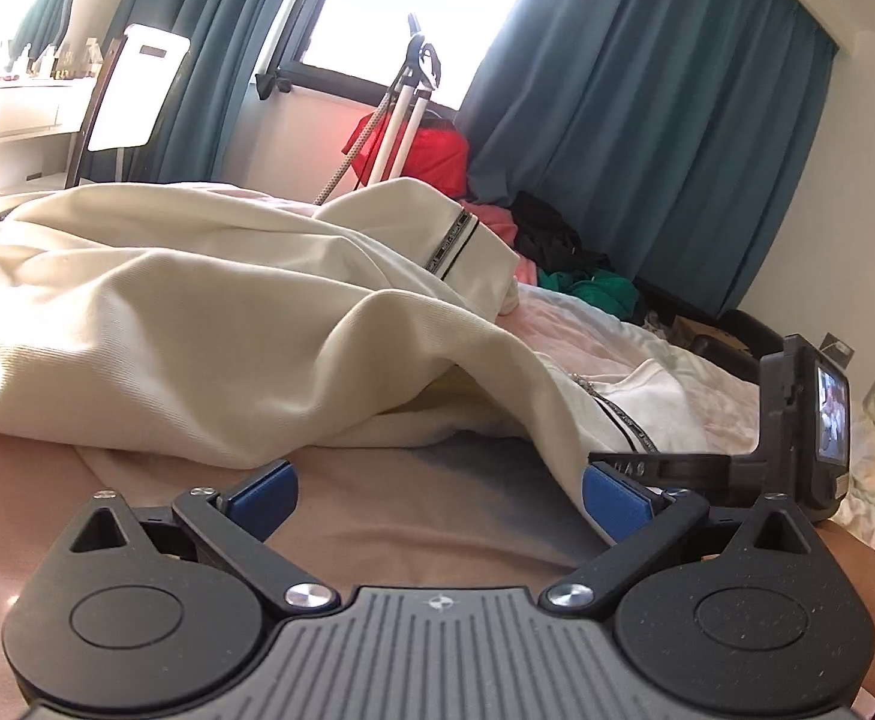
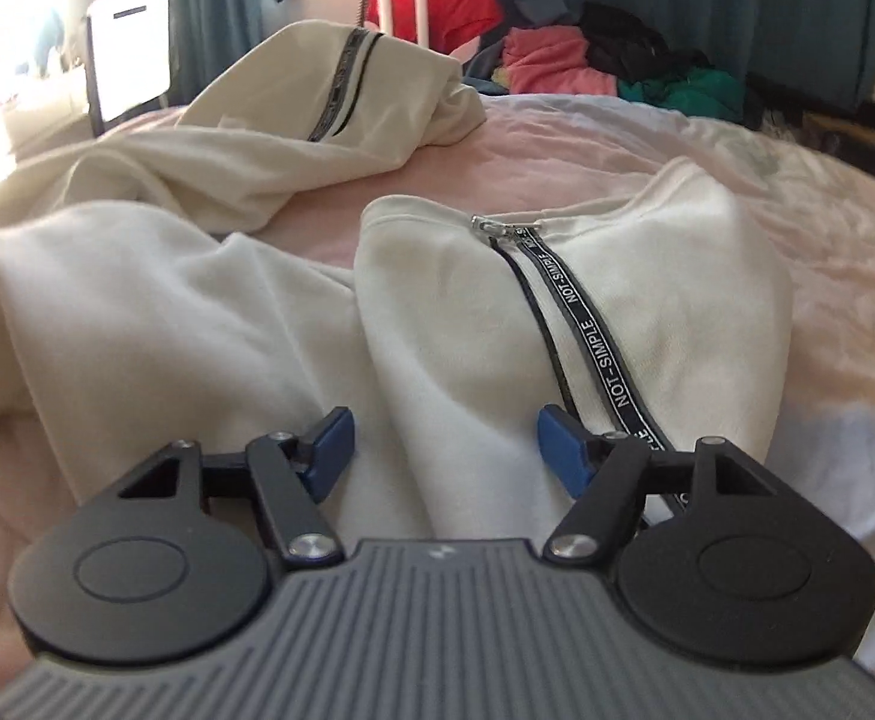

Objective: Fold clothes

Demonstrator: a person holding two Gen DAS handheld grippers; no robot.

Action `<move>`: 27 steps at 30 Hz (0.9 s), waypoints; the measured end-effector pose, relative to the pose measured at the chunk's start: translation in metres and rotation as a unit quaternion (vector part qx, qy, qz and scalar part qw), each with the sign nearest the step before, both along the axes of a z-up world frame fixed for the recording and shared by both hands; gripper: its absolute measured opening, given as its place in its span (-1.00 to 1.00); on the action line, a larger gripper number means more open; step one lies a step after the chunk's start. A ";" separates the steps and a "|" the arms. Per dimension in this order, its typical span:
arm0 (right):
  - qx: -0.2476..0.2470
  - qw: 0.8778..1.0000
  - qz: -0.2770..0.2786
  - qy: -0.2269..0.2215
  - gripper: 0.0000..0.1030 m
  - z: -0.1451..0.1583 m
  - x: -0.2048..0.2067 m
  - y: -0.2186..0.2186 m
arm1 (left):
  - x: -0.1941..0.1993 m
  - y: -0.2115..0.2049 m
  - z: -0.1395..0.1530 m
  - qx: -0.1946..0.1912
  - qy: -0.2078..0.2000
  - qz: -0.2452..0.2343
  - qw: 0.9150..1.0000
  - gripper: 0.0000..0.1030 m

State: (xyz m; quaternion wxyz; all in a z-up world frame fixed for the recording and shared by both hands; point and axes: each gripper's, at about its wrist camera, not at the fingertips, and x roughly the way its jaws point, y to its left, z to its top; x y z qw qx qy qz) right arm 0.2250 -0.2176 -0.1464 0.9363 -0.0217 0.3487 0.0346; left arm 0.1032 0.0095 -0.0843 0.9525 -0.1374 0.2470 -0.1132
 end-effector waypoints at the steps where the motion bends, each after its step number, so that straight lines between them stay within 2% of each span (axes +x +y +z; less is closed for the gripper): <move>1: 0.001 1.000 -0.003 0.000 0.35 0.000 -0.001 0.000 | 0.000 -0.002 -0.001 0.004 -0.003 -0.002 1.000 0.98; 2: 0.004 1.000 -0.009 0.000 0.26 0.001 -0.003 -0.001 | 0.000 -0.004 -0.002 0.009 -0.005 -0.004 1.000 0.98; 4: -0.001 0.999 -0.036 -0.005 -0.68 0.005 -0.005 -0.008 | -0.001 -0.008 -0.004 0.023 -0.006 -0.006 1.000 0.98; 6: 0.043 0.997 -0.060 -0.021 -0.83 0.021 -0.009 -0.030 | -0.002 -0.011 -0.006 0.031 -0.007 -0.006 0.999 0.98; 9: 0.101 0.988 -0.104 -0.061 -0.85 0.055 -0.023 -0.067 | -0.006 -0.010 -0.004 0.034 -0.010 -0.001 0.999 0.98; 12: 0.169 0.964 -0.176 -0.107 -0.85 0.088 -0.051 -0.119 | -0.010 -0.009 -0.001 0.032 -0.011 0.004 0.999 0.98; 15: 0.238 0.924 -0.266 -0.137 -0.85 0.098 -0.090 -0.178 | -0.016 -0.007 0.003 0.024 -0.013 0.009 1.000 0.98; 16: 0.261 0.911 -0.292 -0.130 -0.86 0.093 -0.104 -0.198 | -0.017 -0.006 0.005 0.022 -0.012 0.014 1.000 0.98; 18: 0.319 0.881 -0.333 -0.102 -0.86 0.072 -0.132 -0.233 | -0.021 -0.003 0.009 0.014 -0.007 0.019 1.000 0.98; 20: 0.383 0.843 -0.369 -0.075 -0.89 0.045 -0.157 -0.262 | -0.026 -0.001 0.012 0.006 -0.002 0.023 1.000 0.98; 23: 0.468 0.792 -0.390 -0.042 -0.88 0.009 -0.184 -0.285 | -0.036 -0.004 0.017 0.022 -0.001 0.032 0.999 0.98; 24: 0.485 0.782 -0.390 -0.037 -0.86 0.004 -0.187 -0.288 | -0.039 -0.005 0.018 0.027 0.000 0.034 0.999 0.98; 25: 0.495 0.776 -0.389 -0.034 -0.83 0.001 -0.188 -0.289 | -0.041 -0.007 0.018 0.032 0.002 0.035 0.999 0.98; 26: 0.483 0.785 -0.387 -0.037 -0.83 0.004 -0.187 -0.286 | -0.044 -0.008 0.018 0.036 0.006 0.036 0.999 0.98; 27: 0.462 0.801 -0.379 -0.042 -0.83 0.011 -0.184 -0.282 | -0.045 -0.009 0.018 0.038 0.011 0.035 0.999 0.98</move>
